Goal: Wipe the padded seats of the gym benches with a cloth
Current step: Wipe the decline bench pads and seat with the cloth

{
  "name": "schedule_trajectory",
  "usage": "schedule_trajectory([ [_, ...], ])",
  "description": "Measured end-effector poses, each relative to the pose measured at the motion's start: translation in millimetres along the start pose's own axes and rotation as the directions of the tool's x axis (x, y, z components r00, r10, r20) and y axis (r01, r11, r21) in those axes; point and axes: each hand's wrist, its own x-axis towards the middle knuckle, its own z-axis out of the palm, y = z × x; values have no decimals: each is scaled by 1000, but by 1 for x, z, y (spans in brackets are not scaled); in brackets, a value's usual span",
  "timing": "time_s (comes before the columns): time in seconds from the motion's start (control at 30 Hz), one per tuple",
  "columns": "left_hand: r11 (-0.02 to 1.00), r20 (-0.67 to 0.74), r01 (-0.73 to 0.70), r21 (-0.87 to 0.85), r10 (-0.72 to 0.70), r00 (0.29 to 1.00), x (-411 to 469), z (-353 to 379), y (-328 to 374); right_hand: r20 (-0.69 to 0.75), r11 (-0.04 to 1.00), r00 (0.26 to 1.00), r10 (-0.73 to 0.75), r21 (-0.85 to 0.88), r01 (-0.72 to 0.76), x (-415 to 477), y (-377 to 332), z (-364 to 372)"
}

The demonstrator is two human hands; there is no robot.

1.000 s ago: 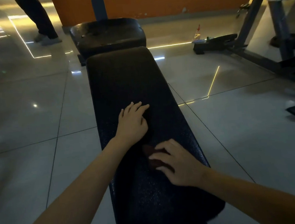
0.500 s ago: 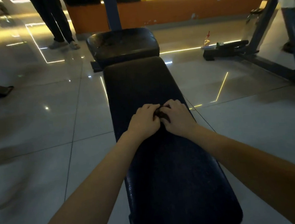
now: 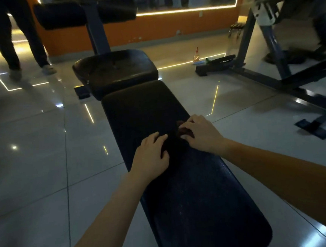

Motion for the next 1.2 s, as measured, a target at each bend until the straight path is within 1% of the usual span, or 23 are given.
schedule_trajectory([
  [0.13,999,-2,5,47,-5,1000,9,13,-3,-12,1000,1000,14,14,-14,11,14,6],
  [0.27,996,-44,58,63,-55,998,31,21,7,-59,995,998,-12,100,18,38,28,14],
  [0.4,986,-113,147,81,-137,984,60,25,22,-93,975,990,-110,181,126,77,46,18],
  [0.47,974,-119,212,77,-202,972,72,29,28,-114,957,979,-169,219,191,94,54,20],
  [0.53,954,-122,275,116,-261,957,78,34,32,-122,934,964,-238,245,262,108,62,23],
  [0.63,909,-136,377,179,-357,924,78,45,41,-116,894,944,-308,305,330,121,77,26],
  [0.73,864,-157,455,216,-429,890,75,58,56,-111,854,911,-397,320,410,136,89,25],
  [0.83,846,-206,475,240,-434,877,77,73,78,-122,818,878,-462,323,475,163,91,21],
  [0.9,840,-202,485,244,-445,873,77,84,94,-133,798,856,-499,315,514,180,85,22],
  [1.0,806,-171,554,210,-528,832,76,99,108,-134,763,824,-551,318,562,195,68,23],
  [1.1,777,-212,584,236,-545,811,81,104,109,-138,709,793,-593,376,596,204,56,25],
  [1.2,753,-202,606,258,-571,796,84,105,114,-96,647,732,-675,400,649,202,53,31],
])
